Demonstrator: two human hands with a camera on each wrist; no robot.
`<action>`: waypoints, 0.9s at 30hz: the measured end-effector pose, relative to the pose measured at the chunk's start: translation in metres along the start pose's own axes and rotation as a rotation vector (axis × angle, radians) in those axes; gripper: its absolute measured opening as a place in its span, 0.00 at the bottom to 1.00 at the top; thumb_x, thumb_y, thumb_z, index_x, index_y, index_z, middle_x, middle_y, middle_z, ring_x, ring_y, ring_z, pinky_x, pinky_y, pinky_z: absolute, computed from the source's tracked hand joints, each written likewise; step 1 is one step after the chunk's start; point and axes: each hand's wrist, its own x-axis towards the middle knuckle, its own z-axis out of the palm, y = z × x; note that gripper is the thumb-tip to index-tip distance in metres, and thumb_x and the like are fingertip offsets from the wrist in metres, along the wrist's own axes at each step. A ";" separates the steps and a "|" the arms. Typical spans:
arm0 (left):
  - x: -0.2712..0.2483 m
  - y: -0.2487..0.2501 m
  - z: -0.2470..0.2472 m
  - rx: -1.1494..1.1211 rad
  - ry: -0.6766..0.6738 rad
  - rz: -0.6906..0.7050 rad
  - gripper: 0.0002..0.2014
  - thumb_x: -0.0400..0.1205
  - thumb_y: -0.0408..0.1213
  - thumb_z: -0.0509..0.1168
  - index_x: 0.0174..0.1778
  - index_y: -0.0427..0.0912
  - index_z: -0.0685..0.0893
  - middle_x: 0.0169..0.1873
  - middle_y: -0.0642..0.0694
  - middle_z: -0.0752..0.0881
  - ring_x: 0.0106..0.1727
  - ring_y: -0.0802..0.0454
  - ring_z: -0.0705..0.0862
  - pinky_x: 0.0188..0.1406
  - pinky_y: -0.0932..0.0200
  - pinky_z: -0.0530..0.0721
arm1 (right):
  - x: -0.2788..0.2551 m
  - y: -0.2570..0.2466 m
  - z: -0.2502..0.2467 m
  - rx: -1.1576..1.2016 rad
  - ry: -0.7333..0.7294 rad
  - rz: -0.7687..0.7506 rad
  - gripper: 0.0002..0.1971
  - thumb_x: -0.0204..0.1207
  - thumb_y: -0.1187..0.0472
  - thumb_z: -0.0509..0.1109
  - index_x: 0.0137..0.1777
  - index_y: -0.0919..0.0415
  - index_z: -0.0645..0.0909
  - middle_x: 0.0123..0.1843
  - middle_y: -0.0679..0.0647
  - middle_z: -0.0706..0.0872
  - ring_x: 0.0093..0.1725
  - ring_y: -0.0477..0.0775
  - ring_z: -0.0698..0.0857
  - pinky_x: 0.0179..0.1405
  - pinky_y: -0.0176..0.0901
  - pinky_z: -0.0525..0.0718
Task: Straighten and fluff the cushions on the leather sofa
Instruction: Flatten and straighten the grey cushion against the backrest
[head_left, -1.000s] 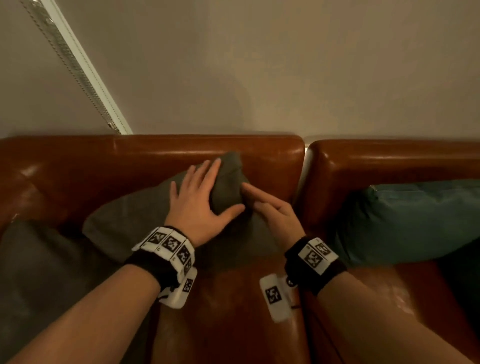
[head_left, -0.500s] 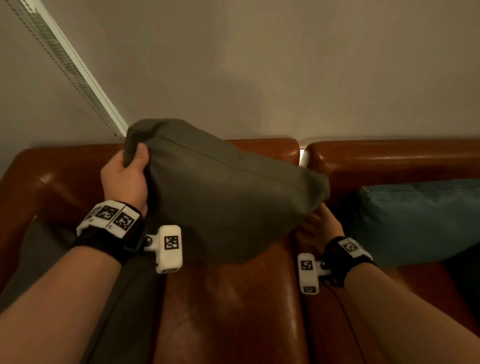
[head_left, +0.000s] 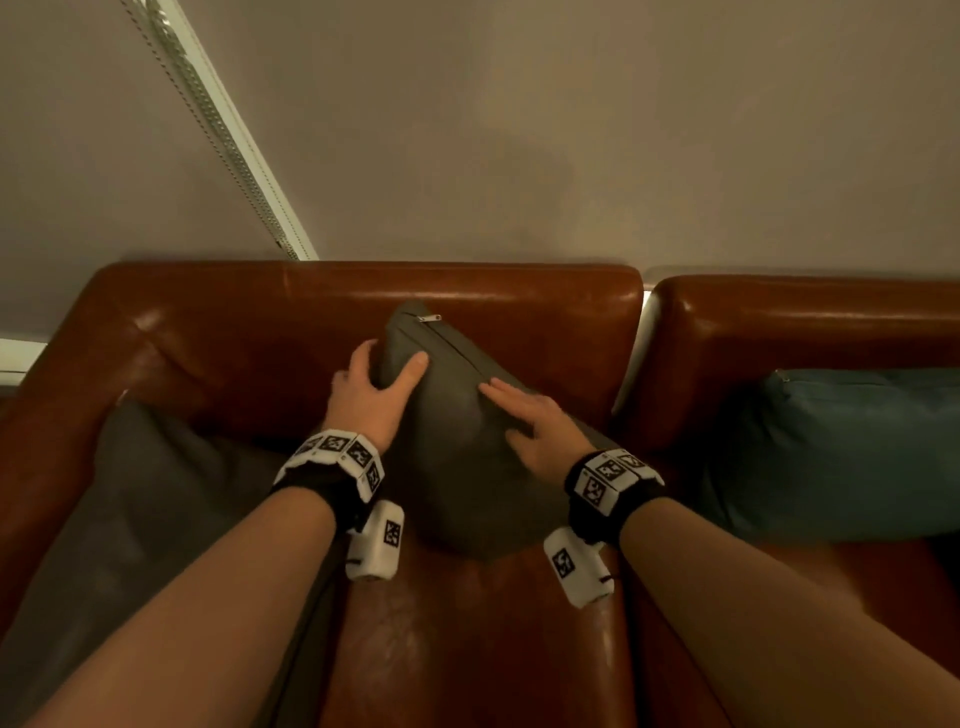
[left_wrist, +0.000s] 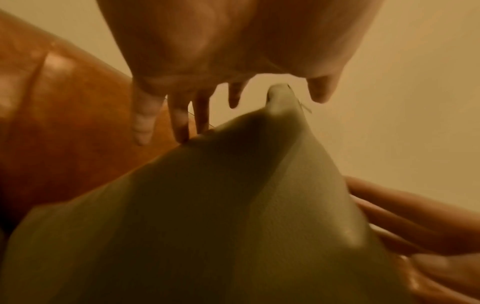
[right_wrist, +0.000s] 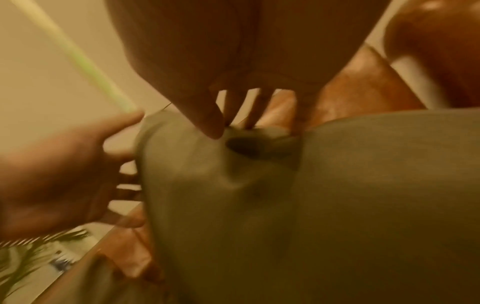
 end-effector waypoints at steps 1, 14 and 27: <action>0.003 -0.002 -0.003 0.077 0.052 0.026 0.40 0.74 0.71 0.62 0.78 0.54 0.68 0.77 0.43 0.67 0.74 0.37 0.72 0.73 0.40 0.72 | -0.003 0.011 0.001 0.039 0.043 0.036 0.31 0.84 0.63 0.62 0.82 0.36 0.61 0.84 0.41 0.63 0.82 0.52 0.61 0.80 0.53 0.61; 0.045 -0.003 -0.025 -0.132 0.358 0.150 0.11 0.85 0.49 0.60 0.50 0.52 0.86 0.50 0.50 0.86 0.58 0.44 0.83 0.58 0.54 0.75 | -0.024 0.113 -0.036 0.504 0.693 0.725 0.20 0.80 0.42 0.67 0.62 0.54 0.84 0.58 0.55 0.87 0.56 0.60 0.85 0.60 0.57 0.84; 0.057 -0.059 -0.012 0.054 0.323 0.064 0.18 0.86 0.54 0.57 0.50 0.41 0.78 0.42 0.47 0.82 0.48 0.42 0.82 0.51 0.47 0.76 | -0.002 0.104 -0.040 0.670 0.735 0.474 0.15 0.80 0.44 0.68 0.62 0.49 0.82 0.56 0.47 0.87 0.51 0.43 0.84 0.53 0.42 0.81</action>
